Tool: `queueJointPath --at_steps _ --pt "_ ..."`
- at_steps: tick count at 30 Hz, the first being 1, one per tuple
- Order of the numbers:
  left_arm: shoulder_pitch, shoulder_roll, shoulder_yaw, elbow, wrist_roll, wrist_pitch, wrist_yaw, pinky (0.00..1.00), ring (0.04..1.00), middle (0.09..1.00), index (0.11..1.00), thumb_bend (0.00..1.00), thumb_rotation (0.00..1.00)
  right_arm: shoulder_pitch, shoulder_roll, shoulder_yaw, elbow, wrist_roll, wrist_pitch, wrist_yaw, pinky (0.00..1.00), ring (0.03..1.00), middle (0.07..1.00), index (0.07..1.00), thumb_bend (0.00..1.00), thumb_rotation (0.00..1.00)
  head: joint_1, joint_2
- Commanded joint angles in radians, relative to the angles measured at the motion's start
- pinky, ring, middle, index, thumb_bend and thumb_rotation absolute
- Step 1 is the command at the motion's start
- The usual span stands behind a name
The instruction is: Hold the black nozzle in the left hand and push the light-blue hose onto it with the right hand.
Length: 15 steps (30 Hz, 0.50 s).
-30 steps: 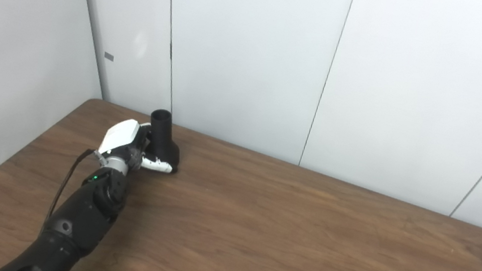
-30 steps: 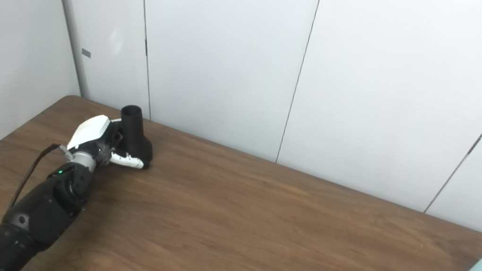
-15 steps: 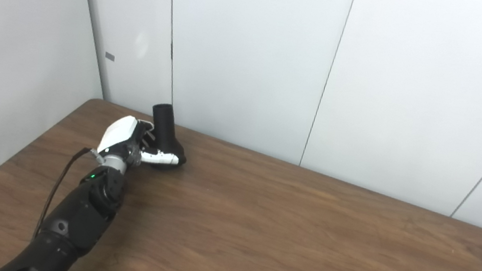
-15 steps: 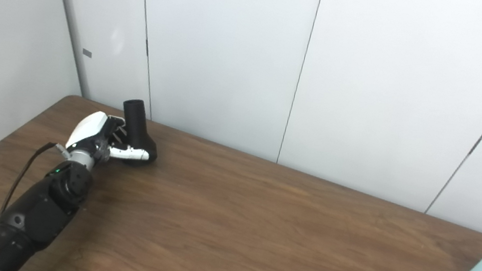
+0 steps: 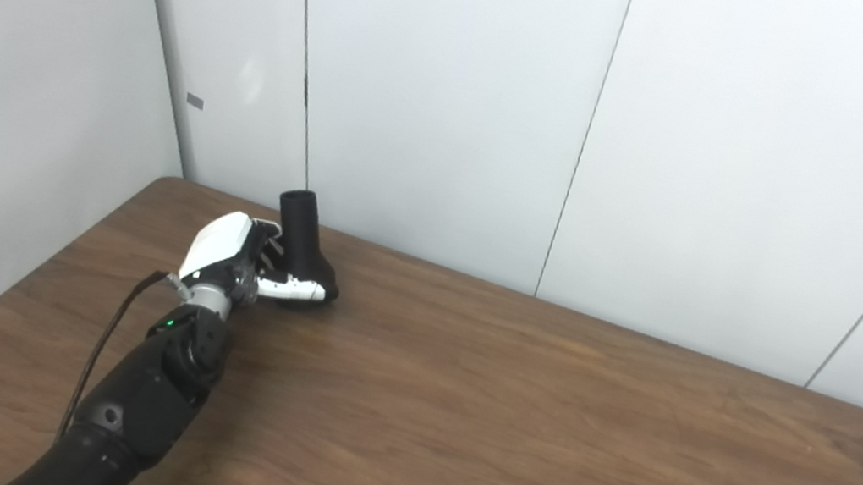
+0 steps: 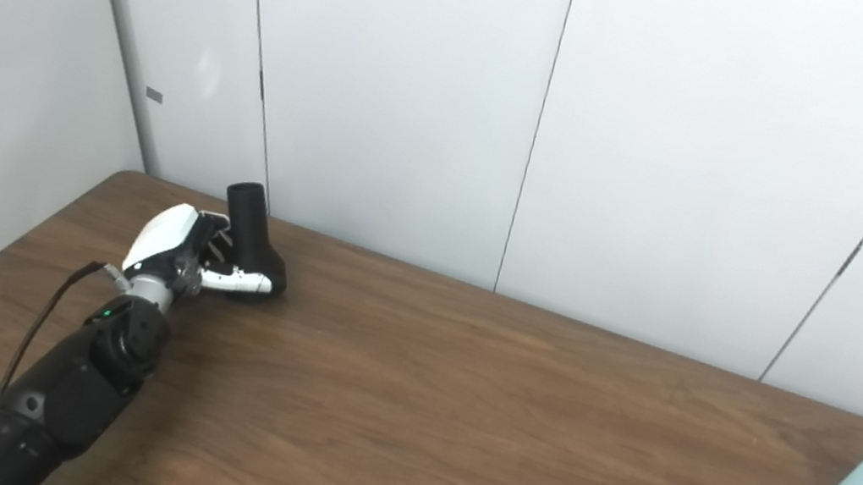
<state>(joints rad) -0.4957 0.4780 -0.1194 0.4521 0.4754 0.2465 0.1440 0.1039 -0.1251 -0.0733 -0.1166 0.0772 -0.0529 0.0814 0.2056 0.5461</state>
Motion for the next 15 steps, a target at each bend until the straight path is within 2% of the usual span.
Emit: queueJointPath --at_steps 1,5,6,11,15 --pt "0.037 -0.025 -0.017 -0.046 0.002 0.007 -0.027 0.49 0.455 0.495 0.486 0.50 0.00 0.039 0.012 0.013 0.021 0.001 0.003 0.004 0.78 0.887 0.906 0.997 0.46 1.00 -0.003 0.002" --pt "0.094 -0.048 -0.016 -0.166 0.009 -0.024 -0.007 0.46 0.430 0.489 0.502 0.50 0.00 0.036 0.015 0.017 0.032 0.003 -0.014 0.007 0.78 0.890 0.909 0.998 0.45 1.00 -0.019 0.002" --pt "0.111 -0.054 -0.017 -0.196 0.011 -0.048 0.001 0.45 0.427 0.489 0.504 0.50 0.00 0.035 0.016 0.019 0.036 0.004 -0.016 0.008 0.78 0.891 0.908 0.997 0.45 1.00 -0.029 0.003" --pt "0.171 -0.084 -0.034 -0.287 0.058 -0.113 0.035 0.42 0.407 0.498 0.505 0.50 0.00 0.030 0.023 0.024 0.048 -0.005 -0.028 0.003 0.77 0.880 0.902 0.995 0.49 1.00 -0.060 0.010" --pt "0.220 -0.118 -0.070 -0.353 0.098 -0.152 0.045 0.32 0.406 0.508 0.522 0.47 0.00 0.031 0.029 0.030 0.050 -0.025 -0.026 -0.008 0.77 0.873 0.894 0.991 0.54 1.00 -0.097 0.018"
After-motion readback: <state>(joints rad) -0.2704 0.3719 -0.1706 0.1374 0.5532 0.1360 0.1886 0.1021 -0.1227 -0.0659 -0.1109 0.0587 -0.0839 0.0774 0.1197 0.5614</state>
